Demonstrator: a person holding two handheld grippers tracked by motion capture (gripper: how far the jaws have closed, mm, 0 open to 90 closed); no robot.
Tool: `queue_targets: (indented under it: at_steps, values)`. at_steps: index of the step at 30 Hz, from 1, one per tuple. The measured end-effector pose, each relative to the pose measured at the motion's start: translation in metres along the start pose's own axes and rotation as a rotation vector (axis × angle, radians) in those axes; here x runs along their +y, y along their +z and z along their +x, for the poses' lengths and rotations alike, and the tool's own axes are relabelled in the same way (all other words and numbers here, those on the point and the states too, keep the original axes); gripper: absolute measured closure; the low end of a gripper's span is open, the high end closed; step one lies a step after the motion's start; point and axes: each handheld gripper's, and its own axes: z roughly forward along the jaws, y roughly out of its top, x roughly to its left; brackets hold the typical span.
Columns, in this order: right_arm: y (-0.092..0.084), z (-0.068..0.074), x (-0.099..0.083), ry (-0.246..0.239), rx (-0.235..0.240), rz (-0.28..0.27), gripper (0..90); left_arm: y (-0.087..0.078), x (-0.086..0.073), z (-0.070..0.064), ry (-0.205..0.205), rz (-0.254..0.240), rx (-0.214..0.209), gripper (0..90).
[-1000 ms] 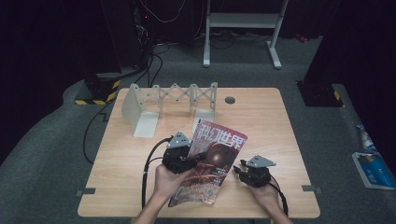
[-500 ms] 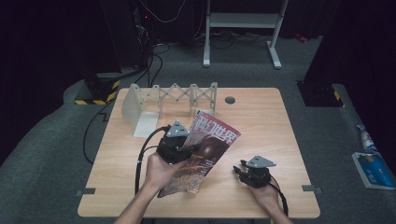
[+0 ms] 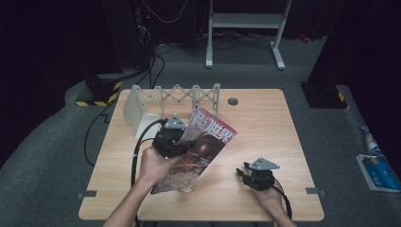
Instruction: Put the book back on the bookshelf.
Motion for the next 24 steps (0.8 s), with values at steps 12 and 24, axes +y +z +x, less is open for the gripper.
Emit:
queue_targets:
  at_steps: [12, 24]
  values:
    - [0.000, 0.000, 0.000, 0.001, 0.003, 0.002, 56.6, -0.010, 0.007, 0.019, -0.032, 0.062, 0.038, 83.1]
    - [0.000, 0.000, 0.000, -0.001, 0.004, 0.001, 56.4, -0.016, 0.011, 0.036, -0.069, 0.116, 0.049, 83.0]
